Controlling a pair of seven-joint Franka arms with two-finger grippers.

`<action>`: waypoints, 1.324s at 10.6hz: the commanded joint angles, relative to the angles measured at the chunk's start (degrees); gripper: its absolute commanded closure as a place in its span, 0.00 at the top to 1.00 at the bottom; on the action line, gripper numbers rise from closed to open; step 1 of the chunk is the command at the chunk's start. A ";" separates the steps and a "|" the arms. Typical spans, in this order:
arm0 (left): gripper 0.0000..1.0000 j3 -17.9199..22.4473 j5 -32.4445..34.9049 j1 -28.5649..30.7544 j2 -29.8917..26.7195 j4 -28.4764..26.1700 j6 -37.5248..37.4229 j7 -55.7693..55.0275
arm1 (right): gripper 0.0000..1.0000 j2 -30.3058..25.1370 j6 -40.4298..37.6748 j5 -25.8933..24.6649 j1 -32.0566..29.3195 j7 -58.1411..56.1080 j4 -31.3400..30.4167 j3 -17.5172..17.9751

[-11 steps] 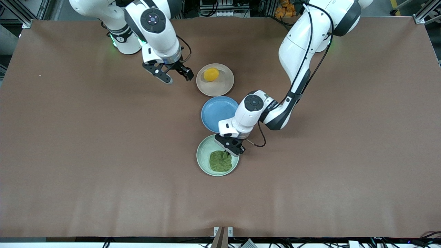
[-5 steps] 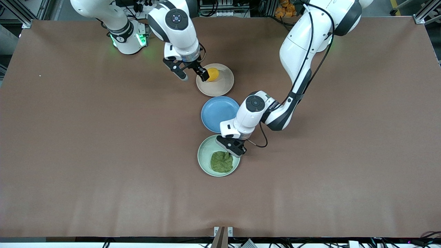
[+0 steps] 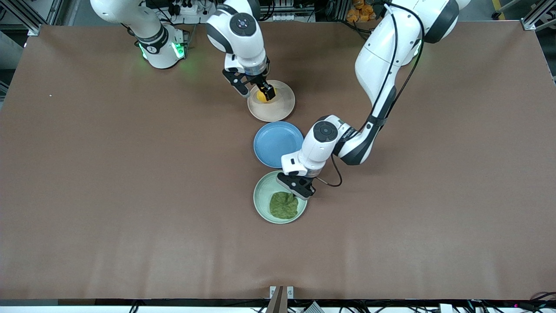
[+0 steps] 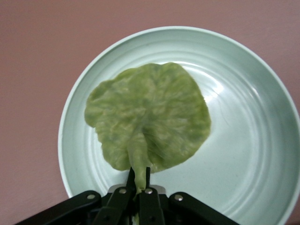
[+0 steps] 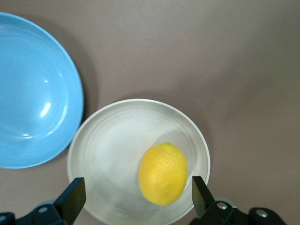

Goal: Pick lemon and lettuce from plates
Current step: 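Lift the lettuce off the plate with the left gripper and carry it aside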

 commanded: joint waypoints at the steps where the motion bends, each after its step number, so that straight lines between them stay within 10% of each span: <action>1: 0.00 0.30 0.84 2.19 -8.77 -2.91 -9.97 -1.67 | 1.00 4.12 1.41 0.42 1.66 1.54 0.18 -0.46; 9: 0.00 0.30 -3.48 12.01 -25.31 -3.18 -29.14 -0.36 | 1.00 8.96 7.65 0.51 2.98 1.54 0.18 -0.38; 14: 0.00 0.04 -4.17 25.01 -23.31 -3.70 -32.07 14.04 | 1.00 9.75 8.87 0.60 4.47 2.15 0.26 -0.38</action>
